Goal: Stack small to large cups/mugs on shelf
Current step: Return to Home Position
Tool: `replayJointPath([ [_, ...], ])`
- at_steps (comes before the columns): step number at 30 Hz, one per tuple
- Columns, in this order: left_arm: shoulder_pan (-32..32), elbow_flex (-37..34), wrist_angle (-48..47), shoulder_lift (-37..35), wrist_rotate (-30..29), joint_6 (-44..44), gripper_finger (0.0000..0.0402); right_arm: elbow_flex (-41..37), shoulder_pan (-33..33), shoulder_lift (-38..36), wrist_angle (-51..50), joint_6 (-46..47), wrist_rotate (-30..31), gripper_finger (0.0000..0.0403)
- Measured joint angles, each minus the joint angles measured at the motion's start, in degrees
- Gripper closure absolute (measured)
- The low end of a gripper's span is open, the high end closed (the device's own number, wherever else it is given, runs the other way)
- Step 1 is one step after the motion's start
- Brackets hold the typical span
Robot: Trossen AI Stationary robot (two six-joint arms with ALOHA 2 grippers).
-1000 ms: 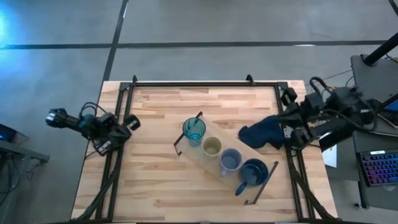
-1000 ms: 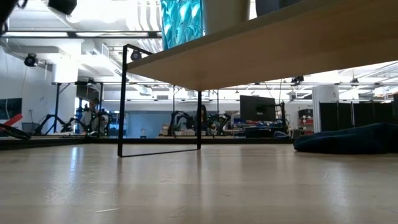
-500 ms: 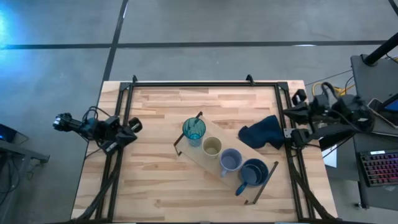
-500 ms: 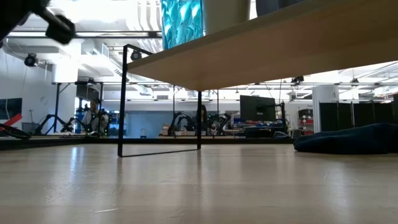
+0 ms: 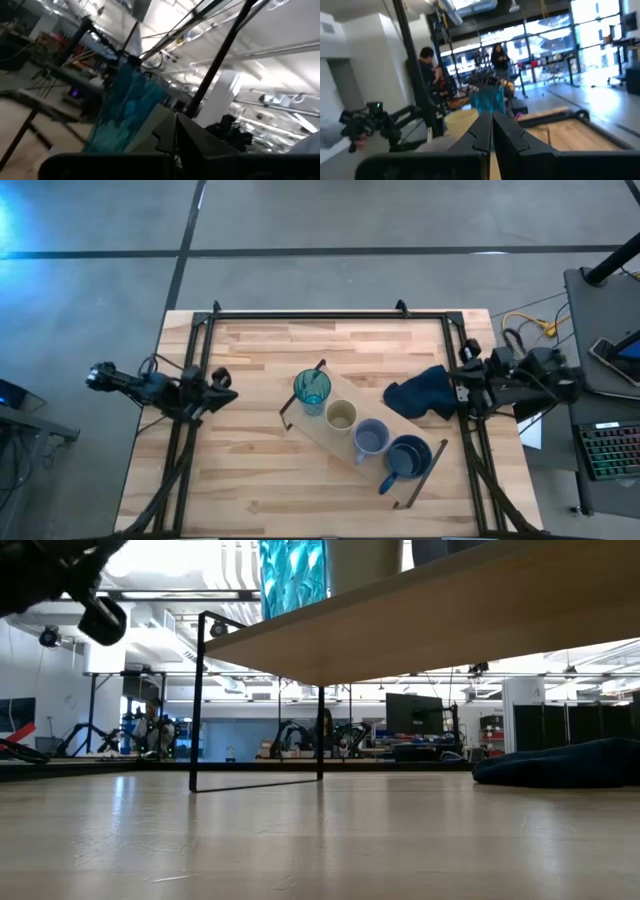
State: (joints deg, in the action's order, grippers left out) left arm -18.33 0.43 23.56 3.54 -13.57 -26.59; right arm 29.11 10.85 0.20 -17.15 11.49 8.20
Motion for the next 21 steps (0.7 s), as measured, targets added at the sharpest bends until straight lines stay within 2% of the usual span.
replayJointPath([
  [4,0.0,0.0,-5.3,1.1,-2.1,-0.1,0.0402,-3.2,0.0,-0.2,2.8,0.1,-1.0,0.0394],
  [12,0.0,-0.1,-16.0,3.7,-2.4,-4.9,0.0402,-14.0,0.0,-0.2,9.1,5.1,2.6,0.0394],
  [17,0.0,-0.1,-17.2,5.3,-2.2,-6.1,0.0402,-19.4,0.0,-0.2,10.2,9.2,7.5,0.0394],
  [21,0.0,-0.1,-17.3,7.0,-1.7,-6.1,0.0402,-23.4,0.0,-0.1,13.4,11.8,7.9,0.0394],
])
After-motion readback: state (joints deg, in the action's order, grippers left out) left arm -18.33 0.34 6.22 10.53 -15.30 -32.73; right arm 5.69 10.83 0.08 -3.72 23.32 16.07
